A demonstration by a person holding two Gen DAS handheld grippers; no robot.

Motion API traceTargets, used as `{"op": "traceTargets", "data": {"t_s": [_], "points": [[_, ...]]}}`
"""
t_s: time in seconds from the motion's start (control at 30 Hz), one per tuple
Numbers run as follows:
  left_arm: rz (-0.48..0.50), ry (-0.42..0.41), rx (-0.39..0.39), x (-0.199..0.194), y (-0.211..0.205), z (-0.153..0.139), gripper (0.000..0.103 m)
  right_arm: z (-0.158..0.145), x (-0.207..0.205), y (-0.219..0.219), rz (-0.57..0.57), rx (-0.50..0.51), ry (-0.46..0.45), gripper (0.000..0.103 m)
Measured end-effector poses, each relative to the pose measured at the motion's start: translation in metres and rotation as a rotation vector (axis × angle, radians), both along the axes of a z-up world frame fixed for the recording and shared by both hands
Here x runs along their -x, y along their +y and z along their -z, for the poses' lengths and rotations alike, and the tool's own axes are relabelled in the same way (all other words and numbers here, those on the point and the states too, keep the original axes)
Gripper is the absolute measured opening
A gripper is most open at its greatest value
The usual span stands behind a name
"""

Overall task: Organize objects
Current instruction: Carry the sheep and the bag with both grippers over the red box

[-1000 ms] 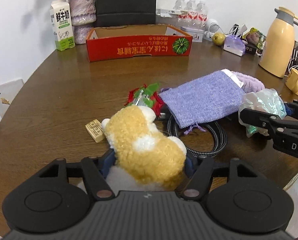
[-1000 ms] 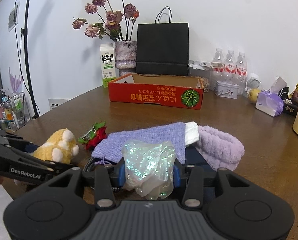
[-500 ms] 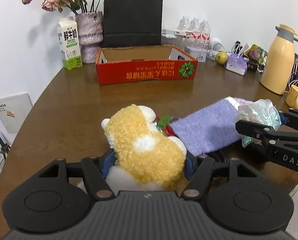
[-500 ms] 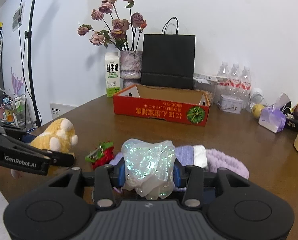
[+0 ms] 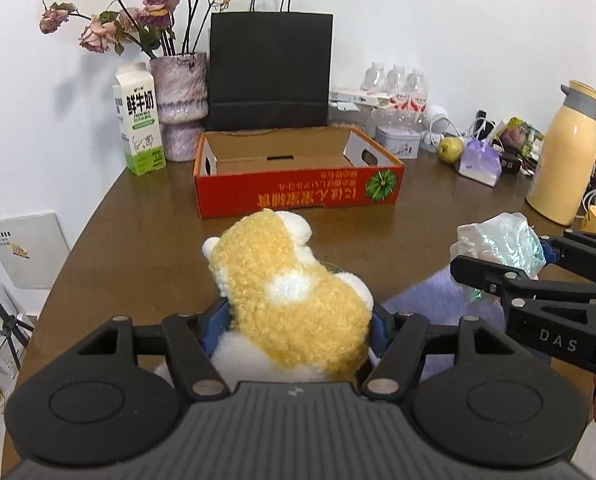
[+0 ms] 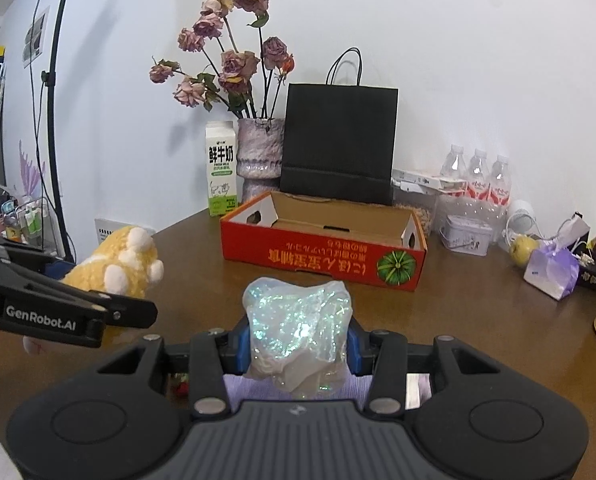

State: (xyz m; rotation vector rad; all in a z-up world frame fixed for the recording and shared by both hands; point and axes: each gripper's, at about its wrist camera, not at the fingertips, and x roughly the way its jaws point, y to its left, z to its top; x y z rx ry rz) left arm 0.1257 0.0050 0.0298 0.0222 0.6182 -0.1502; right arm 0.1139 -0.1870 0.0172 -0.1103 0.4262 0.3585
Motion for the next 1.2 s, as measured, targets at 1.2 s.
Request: {"op": "traceTargets", "data": {"t_s": [1.2], "points": [[-0.064,-0.023,0.002,-0.162,0.011,-0.052,0.068,-0.047,-0.174,0.034,0.007,-0.022,0.045,0.042]]}}
